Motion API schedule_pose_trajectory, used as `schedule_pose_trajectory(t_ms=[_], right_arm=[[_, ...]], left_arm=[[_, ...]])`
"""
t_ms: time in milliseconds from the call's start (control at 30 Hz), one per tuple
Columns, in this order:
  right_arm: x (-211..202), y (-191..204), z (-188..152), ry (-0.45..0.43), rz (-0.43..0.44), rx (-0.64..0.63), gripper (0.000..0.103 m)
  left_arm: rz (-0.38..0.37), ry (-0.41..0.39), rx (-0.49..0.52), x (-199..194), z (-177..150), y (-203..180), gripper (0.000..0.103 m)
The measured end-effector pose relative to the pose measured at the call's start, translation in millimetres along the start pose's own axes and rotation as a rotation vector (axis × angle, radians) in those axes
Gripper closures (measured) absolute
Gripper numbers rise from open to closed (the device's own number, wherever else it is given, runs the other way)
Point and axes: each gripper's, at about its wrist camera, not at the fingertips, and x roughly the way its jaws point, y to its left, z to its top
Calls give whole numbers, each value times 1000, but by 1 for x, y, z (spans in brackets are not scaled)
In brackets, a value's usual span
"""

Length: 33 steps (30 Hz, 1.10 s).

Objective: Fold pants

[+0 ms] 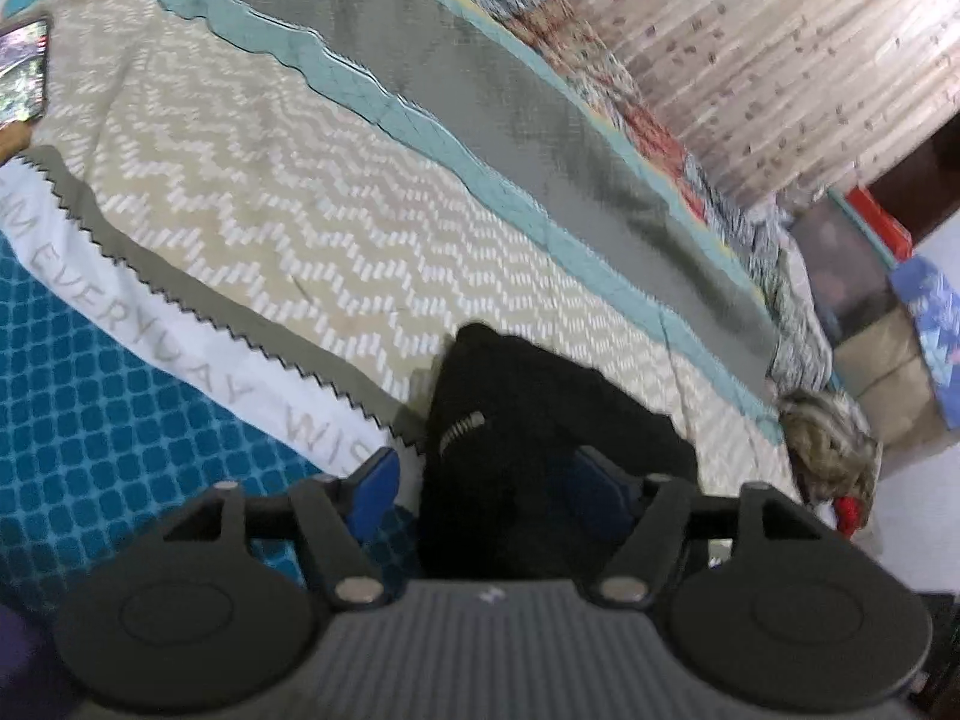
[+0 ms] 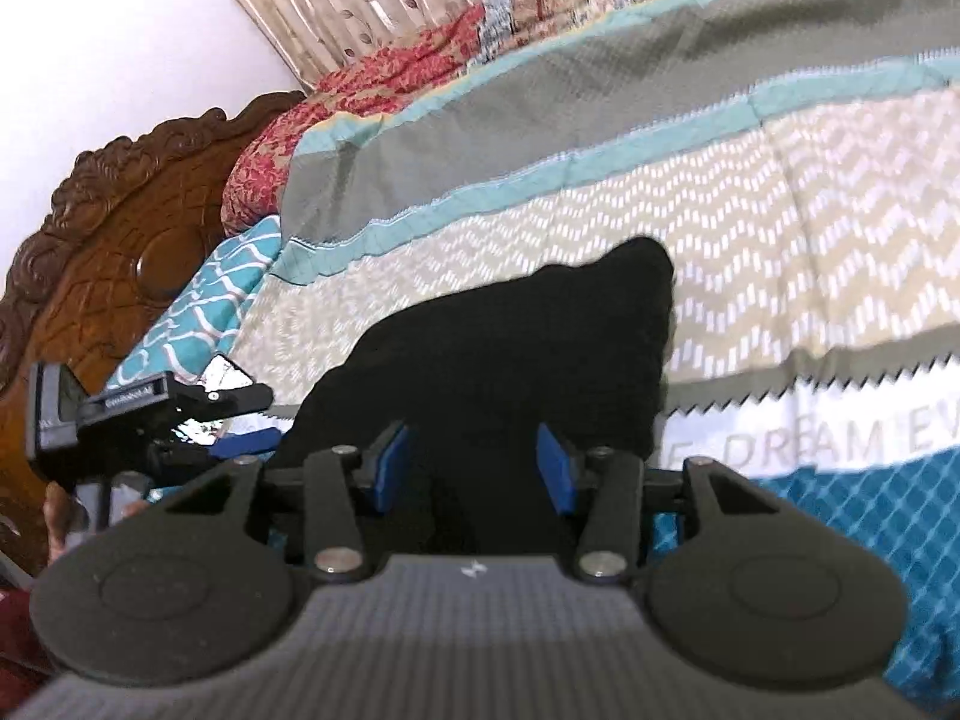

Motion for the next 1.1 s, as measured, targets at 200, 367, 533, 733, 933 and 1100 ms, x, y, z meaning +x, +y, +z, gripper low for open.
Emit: schedule_pose_trajectory(t_ms=[200, 367, 533, 733, 933, 1100], right_arm=[[10, -4, -7, 57, -17, 17, 53], [3, -8, -4, 17, -28, 33, 53], [2, -22, -3, 3, -43, 98, 52], [0, -39, -1, -3, -50, 184, 45], [2, -63, -4, 18, -6, 347, 39], [3, -76, -7, 44, 13, 424, 39]], left_arm=[[88, 127, 100, 40, -27, -12, 17], [64, 130, 77, 40, -26, -5, 10], [52, 135, 69, 38, -25, -3, 5], [-2, 142, 18, 35, -21, 1, 0], [-56, 144, -82, 37, -15, 15, 0], [-51, 151, -66, 43, -15, 12, 0]])
